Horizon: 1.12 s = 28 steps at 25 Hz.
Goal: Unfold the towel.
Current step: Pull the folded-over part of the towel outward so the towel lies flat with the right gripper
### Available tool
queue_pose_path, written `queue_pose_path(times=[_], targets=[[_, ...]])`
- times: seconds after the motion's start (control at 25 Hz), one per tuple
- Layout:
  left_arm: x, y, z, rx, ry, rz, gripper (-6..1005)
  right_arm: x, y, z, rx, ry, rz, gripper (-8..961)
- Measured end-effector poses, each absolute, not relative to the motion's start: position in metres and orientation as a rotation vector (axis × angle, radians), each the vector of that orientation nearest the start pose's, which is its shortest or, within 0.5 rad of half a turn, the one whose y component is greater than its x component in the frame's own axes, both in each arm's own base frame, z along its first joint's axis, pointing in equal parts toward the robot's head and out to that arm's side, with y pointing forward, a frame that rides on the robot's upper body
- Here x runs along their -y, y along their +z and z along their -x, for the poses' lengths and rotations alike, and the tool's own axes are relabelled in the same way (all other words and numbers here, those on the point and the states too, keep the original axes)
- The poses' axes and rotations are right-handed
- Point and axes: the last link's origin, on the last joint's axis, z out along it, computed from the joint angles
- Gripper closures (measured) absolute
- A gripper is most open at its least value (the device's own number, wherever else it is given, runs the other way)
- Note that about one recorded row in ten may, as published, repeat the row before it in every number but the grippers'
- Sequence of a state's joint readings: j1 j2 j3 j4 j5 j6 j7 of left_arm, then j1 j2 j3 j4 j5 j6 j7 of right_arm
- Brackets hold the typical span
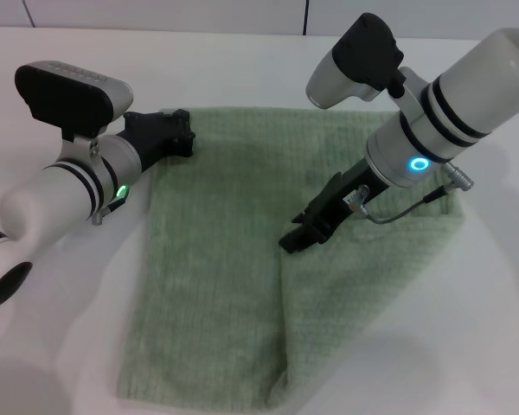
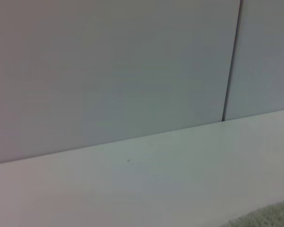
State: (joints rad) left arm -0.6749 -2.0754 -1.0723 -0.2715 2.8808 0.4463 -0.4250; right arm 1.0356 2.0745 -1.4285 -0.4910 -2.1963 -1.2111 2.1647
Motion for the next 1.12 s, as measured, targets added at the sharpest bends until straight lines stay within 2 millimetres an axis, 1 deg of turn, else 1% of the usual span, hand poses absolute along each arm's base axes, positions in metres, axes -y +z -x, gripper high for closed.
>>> queue_pose_path(times=[0.16, 0.36, 1.0, 1.12], targets=[[-0.4012, -0.0838, 0.2796, 0.763, -0.342, 2.035, 923, -0.3873, -0.0998, -0.1501, -0.776, -0.359, 2.968, 541], [-0.4014, -0.0834, 0.2798, 0.763, -0.342, 2.034, 921, -0.3881, -0.0992, -0.1501, -0.762, -0.372, 2.965, 664], [-0.4018, -0.0824, 0.2804, 0.761, -0.341, 2.033, 913, -0.3898, -0.0979, -0.1468, -0.727, -0.36, 2.968, 939], [-0.4018, -0.0824, 0.2805, 0.761, -0.34, 2.033, 911, -0.3899, -0.0979, -0.1465, -0.726, -0.36, 2.968, 932]])
